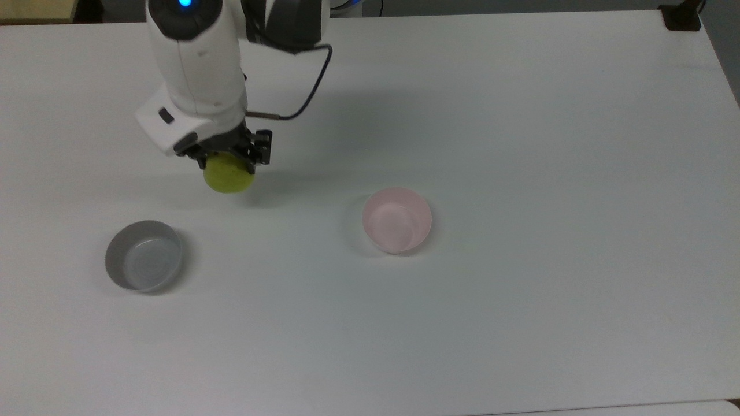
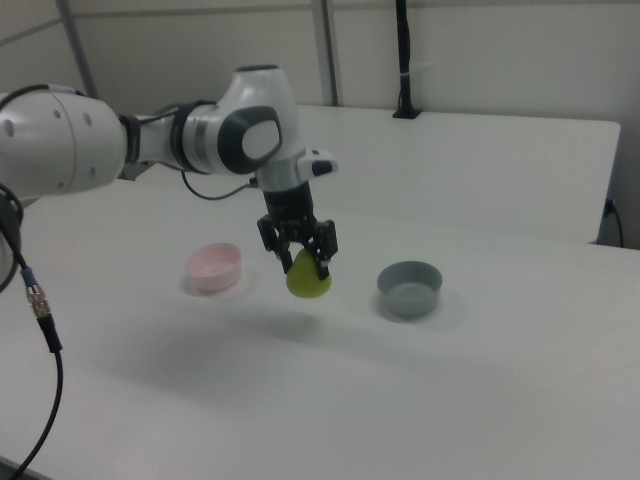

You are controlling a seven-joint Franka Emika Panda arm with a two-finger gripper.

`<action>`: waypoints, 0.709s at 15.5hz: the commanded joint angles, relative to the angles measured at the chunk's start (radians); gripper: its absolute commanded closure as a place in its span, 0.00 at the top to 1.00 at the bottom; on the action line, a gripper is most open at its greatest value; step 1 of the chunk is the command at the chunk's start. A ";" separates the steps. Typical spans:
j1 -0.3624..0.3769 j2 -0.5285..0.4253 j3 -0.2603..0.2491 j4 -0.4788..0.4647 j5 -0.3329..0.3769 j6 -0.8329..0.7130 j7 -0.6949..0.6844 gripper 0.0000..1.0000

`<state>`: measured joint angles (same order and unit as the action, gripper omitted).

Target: Pick up a pear from the bowl

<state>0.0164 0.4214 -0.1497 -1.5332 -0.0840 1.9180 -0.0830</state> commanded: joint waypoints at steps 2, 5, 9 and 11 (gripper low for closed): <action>0.007 0.080 0.010 -0.005 -0.022 0.073 0.031 0.54; 0.010 0.099 0.012 -0.008 -0.022 0.078 0.035 0.59; 0.007 0.091 0.012 -0.008 -0.020 0.064 0.035 1.00; 0.007 0.079 0.010 -0.007 -0.020 0.052 0.029 1.00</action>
<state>0.0183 0.5347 -0.1390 -1.5280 -0.0855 1.9843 -0.0697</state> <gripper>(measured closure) 0.075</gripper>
